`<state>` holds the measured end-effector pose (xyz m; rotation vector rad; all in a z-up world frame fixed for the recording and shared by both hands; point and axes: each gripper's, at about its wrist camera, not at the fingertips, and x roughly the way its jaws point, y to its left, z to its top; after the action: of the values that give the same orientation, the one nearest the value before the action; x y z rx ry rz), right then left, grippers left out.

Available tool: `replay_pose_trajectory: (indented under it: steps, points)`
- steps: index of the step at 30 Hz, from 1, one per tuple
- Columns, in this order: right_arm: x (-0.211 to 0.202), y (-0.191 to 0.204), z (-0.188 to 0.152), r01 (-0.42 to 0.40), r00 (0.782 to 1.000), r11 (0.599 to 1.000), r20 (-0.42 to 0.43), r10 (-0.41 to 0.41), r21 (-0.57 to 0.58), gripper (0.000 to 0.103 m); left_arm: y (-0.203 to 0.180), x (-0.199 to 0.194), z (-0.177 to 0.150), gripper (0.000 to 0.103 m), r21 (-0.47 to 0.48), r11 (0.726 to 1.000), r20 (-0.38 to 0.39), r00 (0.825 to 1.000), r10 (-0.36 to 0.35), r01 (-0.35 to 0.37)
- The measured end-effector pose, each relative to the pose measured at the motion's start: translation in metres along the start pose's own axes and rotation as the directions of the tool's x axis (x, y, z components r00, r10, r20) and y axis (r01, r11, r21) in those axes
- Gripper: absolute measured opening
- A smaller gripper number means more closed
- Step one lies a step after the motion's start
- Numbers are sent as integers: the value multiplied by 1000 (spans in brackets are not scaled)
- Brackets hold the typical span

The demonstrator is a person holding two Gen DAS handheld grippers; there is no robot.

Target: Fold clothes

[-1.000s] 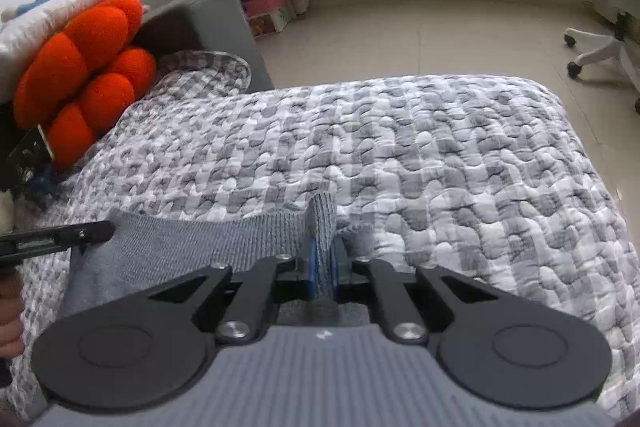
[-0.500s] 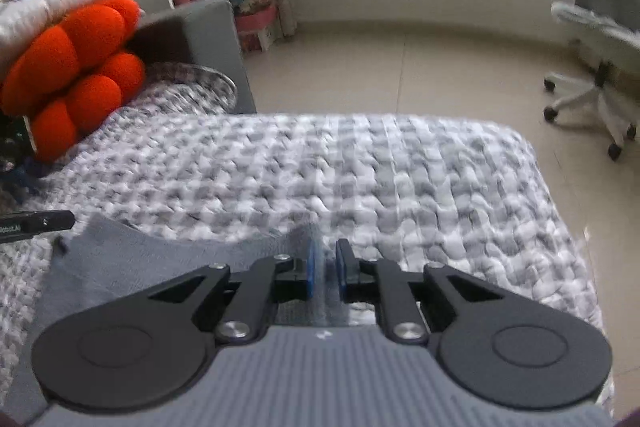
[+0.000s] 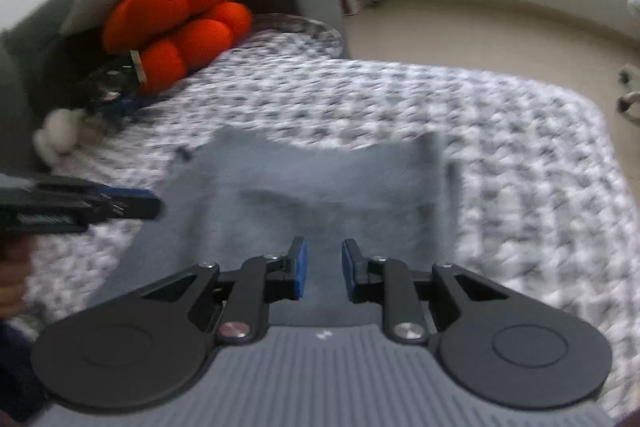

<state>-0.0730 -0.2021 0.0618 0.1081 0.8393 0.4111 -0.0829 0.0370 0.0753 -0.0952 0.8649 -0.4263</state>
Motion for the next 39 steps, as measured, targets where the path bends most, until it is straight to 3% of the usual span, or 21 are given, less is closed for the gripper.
replay_pose_trajectory:
  steps: [7,11,20,23,28,33,39]
  points:
    - [6,19,-21,-44,998,999,-55,43,-19,24,-22,14,-15,20,35,999,-52,999,-14,16]
    - [18,16,-24,-11,996,1000,-89,8,-29,23,-23,29,-22,20,56,997,-105,993,60,-55]
    - [5,-23,-22,77,995,997,-69,-75,28,19,-9,23,-22,19,33,999,-130,991,45,-41]
    - [5,-26,-22,79,995,996,-61,-77,36,19,3,17,-14,19,-31,998,-97,994,44,-47]
    - [-5,-25,-16,96,995,994,1,-96,44,25,28,6,-3,32,-117,987,-31,994,105,-108]
    - [-7,-38,-15,133,991,985,4,-134,108,25,45,10,2,34,-168,977,-34,992,125,-128]
    - [-6,-37,-11,126,992,986,6,-127,105,25,50,23,13,40,-181,974,-32,991,132,-136]
